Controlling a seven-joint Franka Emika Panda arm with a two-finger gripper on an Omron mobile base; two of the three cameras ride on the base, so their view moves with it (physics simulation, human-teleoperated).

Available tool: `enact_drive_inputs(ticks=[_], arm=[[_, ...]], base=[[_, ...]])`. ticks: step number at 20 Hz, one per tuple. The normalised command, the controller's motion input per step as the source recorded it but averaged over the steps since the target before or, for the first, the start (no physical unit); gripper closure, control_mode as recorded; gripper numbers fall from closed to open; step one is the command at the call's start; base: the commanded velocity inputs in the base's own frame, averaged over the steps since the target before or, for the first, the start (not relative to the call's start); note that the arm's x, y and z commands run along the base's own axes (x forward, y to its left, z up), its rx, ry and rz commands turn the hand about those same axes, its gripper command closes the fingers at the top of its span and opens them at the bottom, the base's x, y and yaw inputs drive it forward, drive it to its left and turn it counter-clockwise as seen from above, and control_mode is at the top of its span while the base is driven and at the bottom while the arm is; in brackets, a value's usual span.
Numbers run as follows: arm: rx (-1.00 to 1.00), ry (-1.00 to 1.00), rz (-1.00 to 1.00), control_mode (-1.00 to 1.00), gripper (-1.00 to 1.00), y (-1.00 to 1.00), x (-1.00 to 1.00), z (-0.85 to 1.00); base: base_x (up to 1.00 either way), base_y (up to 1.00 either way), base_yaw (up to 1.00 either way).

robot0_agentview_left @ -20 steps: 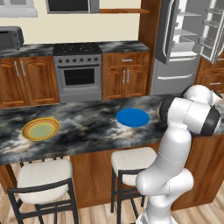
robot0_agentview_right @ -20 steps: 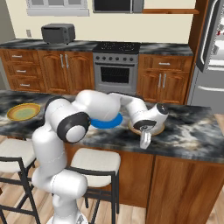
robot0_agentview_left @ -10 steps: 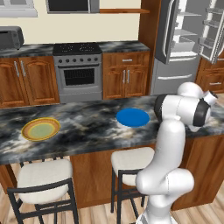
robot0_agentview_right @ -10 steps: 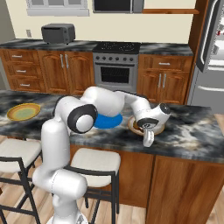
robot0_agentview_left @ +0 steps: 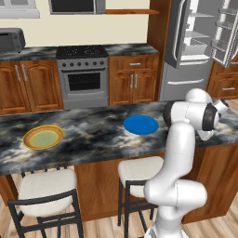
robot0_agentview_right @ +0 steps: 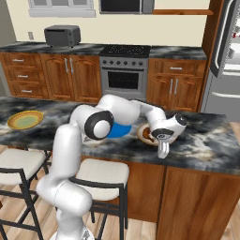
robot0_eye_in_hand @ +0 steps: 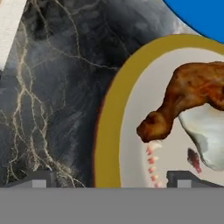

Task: Pick the chicken drumstick and garlic from their plates and place them in the bowl. Then put the bowl in the fridge.

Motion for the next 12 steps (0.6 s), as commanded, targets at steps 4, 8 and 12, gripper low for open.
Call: enact_drive_inputs(ticks=[4,8,12], arm=[[0.00,0.00,0.00,-1.00,-1.00,-0.15,0.33,-0.13],[0.00,0.00,0.00,-1.00,-1.00,-0.05,0.25,-0.12],[0.00,-0.02,0.00,-1.00,-1.00,0.06,0.08,-0.11]], base=[[0.00,0.00,0.00],[0.00,0.00,0.00],[0.00,0.00,0.00]])
